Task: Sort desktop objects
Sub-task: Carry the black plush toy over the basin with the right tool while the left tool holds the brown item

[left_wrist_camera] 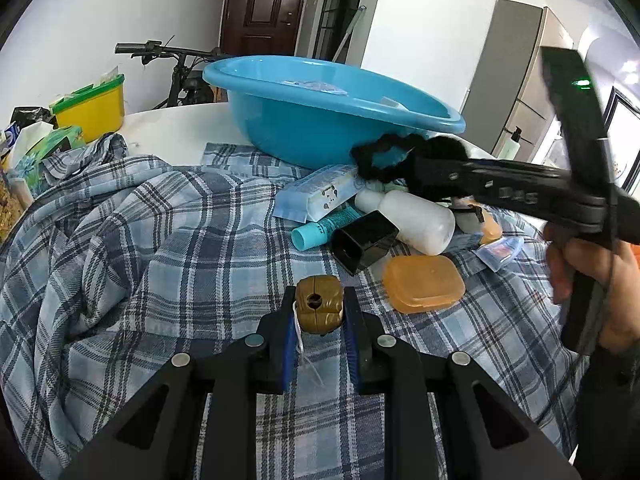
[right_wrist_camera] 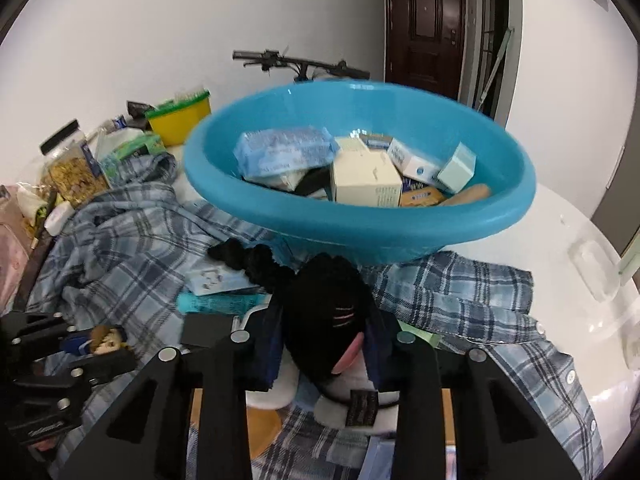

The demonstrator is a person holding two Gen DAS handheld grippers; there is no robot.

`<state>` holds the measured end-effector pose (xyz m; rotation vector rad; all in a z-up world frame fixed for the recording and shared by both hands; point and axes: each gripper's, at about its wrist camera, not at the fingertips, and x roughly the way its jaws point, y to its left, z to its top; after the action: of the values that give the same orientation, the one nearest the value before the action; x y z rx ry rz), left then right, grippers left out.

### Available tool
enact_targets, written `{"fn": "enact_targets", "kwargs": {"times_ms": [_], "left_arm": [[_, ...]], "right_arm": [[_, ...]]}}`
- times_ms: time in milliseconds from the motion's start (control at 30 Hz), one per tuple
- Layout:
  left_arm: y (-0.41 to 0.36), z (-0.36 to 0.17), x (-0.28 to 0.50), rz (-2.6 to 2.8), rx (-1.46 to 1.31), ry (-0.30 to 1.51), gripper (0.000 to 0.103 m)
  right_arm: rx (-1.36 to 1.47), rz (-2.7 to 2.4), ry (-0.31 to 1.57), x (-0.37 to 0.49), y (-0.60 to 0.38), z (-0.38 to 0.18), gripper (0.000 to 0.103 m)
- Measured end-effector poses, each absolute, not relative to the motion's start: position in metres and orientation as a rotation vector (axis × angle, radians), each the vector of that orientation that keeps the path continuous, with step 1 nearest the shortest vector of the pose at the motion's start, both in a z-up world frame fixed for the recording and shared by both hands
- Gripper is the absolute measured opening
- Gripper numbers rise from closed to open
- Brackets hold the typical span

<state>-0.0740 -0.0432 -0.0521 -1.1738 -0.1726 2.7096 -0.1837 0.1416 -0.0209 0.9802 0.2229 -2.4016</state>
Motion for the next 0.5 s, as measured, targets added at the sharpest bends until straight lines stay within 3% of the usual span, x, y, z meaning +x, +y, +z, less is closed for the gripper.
{"fn": "enact_targets", "kwargs": {"times_ms": [500], "left_arm": [[-0.045, -0.05, -0.072, 2.719, -1.161, -0.182, 0.022]], "right_arm": [[0.862, -2.447, 0.223, -0.142, 0.17, 0.039, 0.032]]}}
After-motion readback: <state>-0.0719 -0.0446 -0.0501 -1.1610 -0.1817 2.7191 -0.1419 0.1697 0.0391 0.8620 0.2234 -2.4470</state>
